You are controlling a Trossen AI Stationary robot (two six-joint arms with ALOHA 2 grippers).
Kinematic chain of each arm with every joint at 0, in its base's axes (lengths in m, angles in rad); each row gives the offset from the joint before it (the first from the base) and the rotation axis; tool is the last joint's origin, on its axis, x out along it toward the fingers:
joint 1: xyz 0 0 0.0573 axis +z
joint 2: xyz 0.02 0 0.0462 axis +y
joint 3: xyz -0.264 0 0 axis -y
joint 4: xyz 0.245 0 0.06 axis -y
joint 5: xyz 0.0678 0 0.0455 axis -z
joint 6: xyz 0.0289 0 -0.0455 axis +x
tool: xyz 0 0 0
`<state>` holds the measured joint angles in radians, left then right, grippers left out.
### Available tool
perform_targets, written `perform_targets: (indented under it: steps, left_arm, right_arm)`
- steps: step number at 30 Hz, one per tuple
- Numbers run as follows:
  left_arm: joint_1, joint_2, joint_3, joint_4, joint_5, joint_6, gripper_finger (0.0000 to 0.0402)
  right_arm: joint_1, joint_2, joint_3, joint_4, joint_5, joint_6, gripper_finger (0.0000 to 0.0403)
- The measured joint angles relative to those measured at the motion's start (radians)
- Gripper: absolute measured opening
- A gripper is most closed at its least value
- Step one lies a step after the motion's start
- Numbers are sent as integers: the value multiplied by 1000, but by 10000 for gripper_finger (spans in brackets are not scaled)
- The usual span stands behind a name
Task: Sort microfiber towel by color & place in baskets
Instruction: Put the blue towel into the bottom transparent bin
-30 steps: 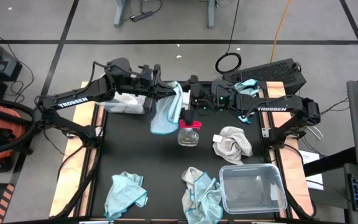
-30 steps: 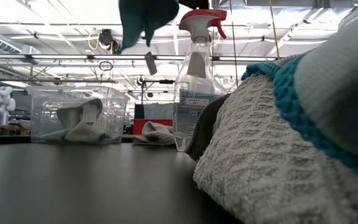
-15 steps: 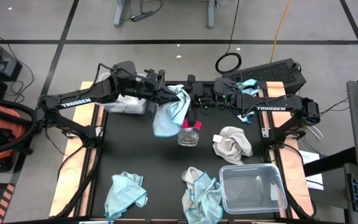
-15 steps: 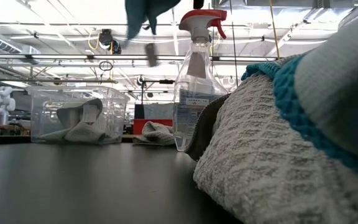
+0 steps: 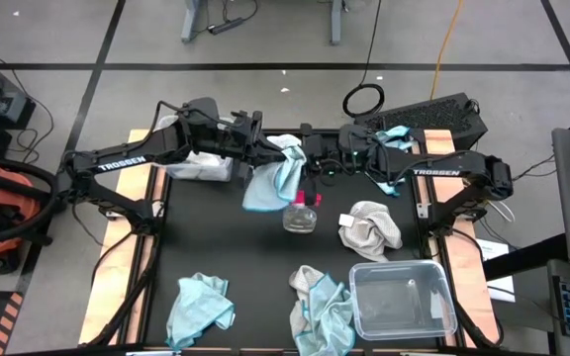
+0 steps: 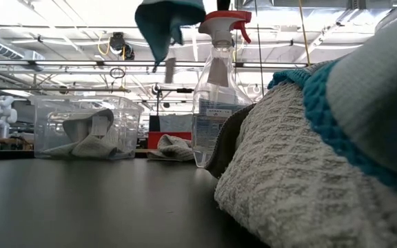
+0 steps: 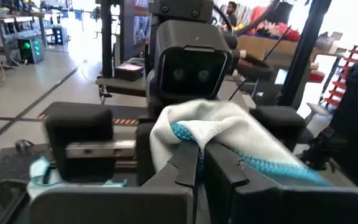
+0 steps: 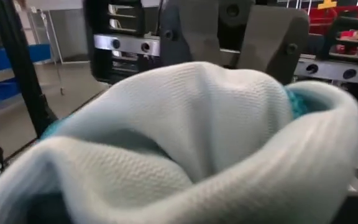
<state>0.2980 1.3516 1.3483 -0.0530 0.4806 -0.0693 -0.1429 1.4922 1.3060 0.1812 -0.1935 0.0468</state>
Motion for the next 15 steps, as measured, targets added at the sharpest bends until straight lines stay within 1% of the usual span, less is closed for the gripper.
perform_targets:
  steps: [3,5,7,12,15]
  left_arm:
    - [1,-12,0,-24,-24,41,29]
    - [1,-19,0,-34,-28,57,49]
    - [5,-26,0,-36,-30,58,76]
    - [9,-39,0,-27,-29,59,161]
    - [13,-41,0,-29,-29,53,201]
  right_arm:
    - [-1,-44,0,-58,7,-24,9]
    - [-1,-84,0,-97,9,-34,9]
    - [-1,-128,0,-137,8,-39,9]
    - [-1,-247,0,-264,10,-50,9]
    - [3,-329,0,-345,6,-29,9]
